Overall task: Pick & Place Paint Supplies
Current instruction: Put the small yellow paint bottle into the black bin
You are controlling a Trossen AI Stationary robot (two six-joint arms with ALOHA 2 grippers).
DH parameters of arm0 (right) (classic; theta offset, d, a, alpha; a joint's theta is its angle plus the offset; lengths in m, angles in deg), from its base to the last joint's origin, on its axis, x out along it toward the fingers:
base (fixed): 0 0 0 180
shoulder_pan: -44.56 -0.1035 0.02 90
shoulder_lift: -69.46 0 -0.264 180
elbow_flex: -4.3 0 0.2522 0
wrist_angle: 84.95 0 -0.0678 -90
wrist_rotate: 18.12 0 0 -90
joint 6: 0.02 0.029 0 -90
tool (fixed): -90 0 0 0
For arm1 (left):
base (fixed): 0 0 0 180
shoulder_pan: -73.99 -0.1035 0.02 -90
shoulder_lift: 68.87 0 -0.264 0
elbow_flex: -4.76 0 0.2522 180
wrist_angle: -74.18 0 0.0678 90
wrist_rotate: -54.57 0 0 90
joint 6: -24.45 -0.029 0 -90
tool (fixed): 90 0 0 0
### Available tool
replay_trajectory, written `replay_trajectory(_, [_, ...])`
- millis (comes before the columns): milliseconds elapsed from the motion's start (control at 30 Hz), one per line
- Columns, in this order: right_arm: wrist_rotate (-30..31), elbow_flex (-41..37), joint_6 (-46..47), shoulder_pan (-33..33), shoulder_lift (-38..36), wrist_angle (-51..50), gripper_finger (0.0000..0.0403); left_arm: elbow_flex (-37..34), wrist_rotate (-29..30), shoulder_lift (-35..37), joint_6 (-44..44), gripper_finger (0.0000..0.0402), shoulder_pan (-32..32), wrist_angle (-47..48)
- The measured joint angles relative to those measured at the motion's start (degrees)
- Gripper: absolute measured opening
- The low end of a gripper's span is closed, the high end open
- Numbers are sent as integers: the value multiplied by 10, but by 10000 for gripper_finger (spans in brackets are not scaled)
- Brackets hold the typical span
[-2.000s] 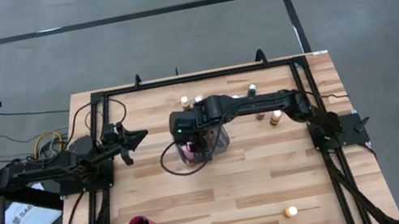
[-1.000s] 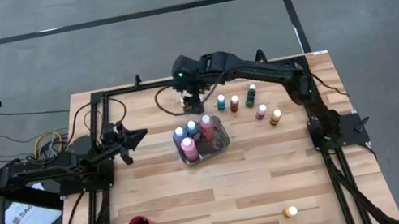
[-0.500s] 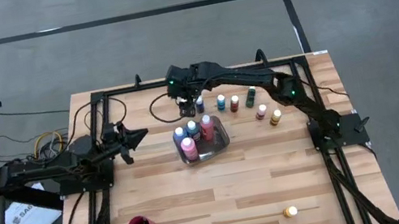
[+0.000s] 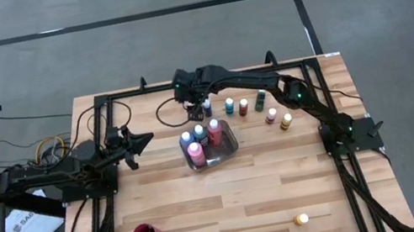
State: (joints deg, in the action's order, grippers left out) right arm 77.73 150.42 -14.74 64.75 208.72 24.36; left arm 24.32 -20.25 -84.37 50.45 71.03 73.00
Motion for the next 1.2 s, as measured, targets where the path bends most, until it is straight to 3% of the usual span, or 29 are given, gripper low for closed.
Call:
replay_trajectory(333, [-16,0,-9,2,0,2,101,0,0,0,0,3,0,-2])
replay_trajectory(700, [-15,-1,-4,2,-20,-5,101,0,0,0,0,3,0,-5])
replay_trajectory(967, [-13,0,6,-7,-131,-27,101,0,0,0,-1,3,0,-6])
replay_trajectory(1200, [-25,0,51,-67,-244,-72,101,0,0,0,-2,3,0,-7])
